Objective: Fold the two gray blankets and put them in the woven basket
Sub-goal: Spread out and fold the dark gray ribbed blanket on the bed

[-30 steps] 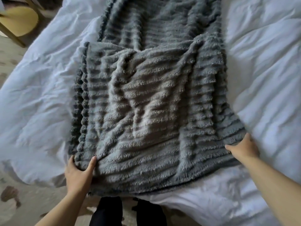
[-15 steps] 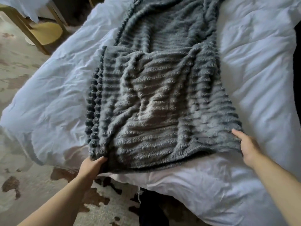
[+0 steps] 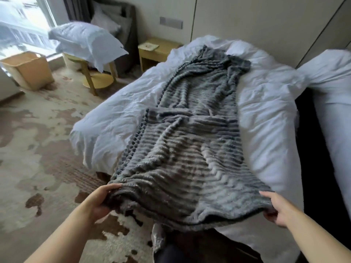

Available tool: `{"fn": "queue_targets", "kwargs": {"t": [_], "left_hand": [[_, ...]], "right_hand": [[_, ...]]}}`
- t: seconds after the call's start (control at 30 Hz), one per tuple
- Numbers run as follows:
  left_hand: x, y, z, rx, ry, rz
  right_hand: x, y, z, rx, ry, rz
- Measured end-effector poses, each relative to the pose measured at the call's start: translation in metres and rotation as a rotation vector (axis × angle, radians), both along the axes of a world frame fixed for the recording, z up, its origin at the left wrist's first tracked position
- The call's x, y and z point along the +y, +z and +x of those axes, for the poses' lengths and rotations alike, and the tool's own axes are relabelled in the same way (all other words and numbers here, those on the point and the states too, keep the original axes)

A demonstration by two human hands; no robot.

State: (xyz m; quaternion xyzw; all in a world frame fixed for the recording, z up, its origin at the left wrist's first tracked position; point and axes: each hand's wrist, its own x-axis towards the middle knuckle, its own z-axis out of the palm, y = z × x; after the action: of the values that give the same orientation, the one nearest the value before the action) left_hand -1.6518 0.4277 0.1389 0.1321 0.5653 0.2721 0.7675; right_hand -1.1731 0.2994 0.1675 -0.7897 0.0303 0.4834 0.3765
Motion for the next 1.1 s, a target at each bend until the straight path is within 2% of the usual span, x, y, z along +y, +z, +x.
{"fn": "queue_targets", "kwargs": {"t": [0.17, 0.33, 0.4, 0.5, 0.6, 0.67, 0.73, 0.83, 0.9, 0.97, 1.1], "left_hand": [[-0.045, 0.023, -0.027, 0.117, -0.265, -0.032], [-0.075, 0.021, -0.029, 0.15, -0.136, -0.028], [-0.088, 0.014, -0.033, 0.334, -0.191, 0.002], [-0.108, 0.001, -0.047, 0.76, -0.297, 0.128], [-0.131, -0.006, -0.066, 1.087, -0.412, 0.199], [-0.145, -0.011, -0.075, 1.189, -0.389, 0.26], [-0.157, -0.012, -0.077, 1.239, -0.369, 0.439], [-0.172, -0.009, -0.075, 1.344, -0.545, 0.602], [-0.186, -0.003, -0.071, 1.352, -0.561, 0.512], [-0.202, 0.004, -0.07, 1.269, -0.483, 0.379], [-0.224, 0.013, -0.068, 0.974, -0.141, 0.231]], "right_hand": [[-0.033, 0.03, -0.012, -0.031, -0.118, 0.198], [-0.065, 0.019, -0.006, -0.073, -0.15, 0.244], [-0.083, 0.006, -0.004, -0.095, -0.138, 0.198], [-0.119, -0.016, -0.005, -0.119, -0.126, 0.064], [-0.16, -0.035, -0.007, -0.153, -0.087, -0.12], [-0.182, -0.043, -0.009, -0.222, -0.075, -0.202], [-0.196, -0.046, -0.011, -0.315, -0.06, -0.239], [-0.211, -0.044, -0.018, -0.38, 0.026, -0.191], [-0.221, -0.044, -0.02, -0.411, 0.088, -0.168], [-0.233, -0.047, -0.023, -0.408, 0.103, -0.17], [-0.262, -0.059, -0.034, -0.322, 0.013, -0.192]]}}
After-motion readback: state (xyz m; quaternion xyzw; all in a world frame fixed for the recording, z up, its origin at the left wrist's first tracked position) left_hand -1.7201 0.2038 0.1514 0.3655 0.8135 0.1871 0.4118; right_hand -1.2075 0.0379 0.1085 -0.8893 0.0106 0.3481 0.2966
